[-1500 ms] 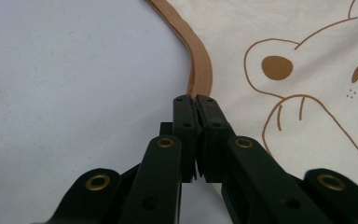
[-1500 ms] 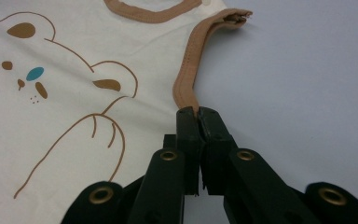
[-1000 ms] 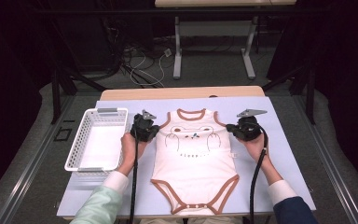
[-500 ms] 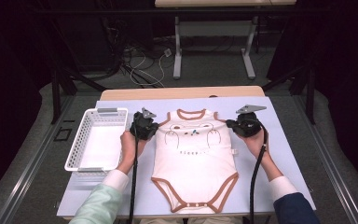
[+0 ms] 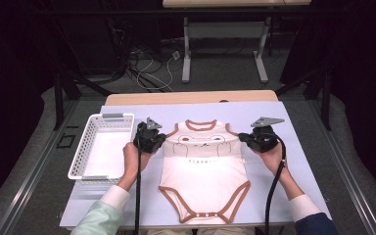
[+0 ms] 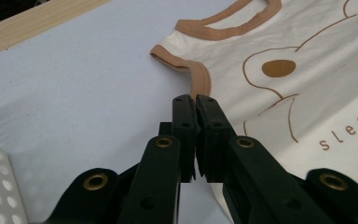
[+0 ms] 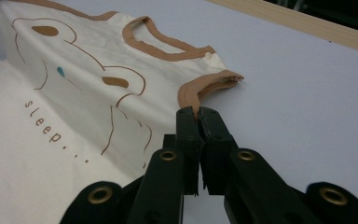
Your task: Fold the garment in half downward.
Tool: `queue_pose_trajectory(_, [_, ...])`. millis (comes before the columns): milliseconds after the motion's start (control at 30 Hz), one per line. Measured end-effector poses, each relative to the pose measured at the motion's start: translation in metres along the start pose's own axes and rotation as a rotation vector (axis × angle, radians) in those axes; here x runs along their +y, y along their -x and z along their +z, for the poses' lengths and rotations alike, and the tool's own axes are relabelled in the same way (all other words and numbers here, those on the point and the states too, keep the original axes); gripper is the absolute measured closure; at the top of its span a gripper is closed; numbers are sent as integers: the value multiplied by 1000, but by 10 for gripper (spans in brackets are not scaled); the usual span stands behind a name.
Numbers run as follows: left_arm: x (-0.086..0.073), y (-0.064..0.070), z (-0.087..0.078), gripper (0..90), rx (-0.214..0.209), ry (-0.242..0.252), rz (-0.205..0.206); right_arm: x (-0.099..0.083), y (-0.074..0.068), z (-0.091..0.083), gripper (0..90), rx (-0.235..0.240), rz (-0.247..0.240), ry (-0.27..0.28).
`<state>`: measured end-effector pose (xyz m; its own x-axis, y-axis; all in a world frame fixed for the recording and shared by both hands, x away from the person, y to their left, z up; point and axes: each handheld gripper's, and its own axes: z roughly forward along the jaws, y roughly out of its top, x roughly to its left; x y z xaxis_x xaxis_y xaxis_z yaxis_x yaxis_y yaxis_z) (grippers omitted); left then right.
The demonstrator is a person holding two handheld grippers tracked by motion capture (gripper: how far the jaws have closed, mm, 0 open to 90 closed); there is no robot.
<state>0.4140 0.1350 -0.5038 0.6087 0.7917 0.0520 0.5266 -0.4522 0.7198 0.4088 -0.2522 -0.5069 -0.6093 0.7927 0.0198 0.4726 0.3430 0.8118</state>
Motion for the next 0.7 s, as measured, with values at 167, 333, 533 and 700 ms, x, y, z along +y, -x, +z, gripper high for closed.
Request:
queue_pose_trajectory(167, [-7, 5, -7, 869, -4, -20, -5, -4, -6, -8, 872, 14, -16, -17])
queue_pose_trajectory(333, [-13, 12, -12, 869, -4, -16, 4, -7, -11, -15, 872, 24, -31, -32])
queue_pose_trajectory(533, [-23, 20, -20, 869, -20, -13, 20, -13, -17, -20, 871, 38, -47, -61])
queue_pose_trajectory(700, [-32, 26, -24, 868, -44, -24, 33, -19, -21, -24, 870, 46, -57, -76])
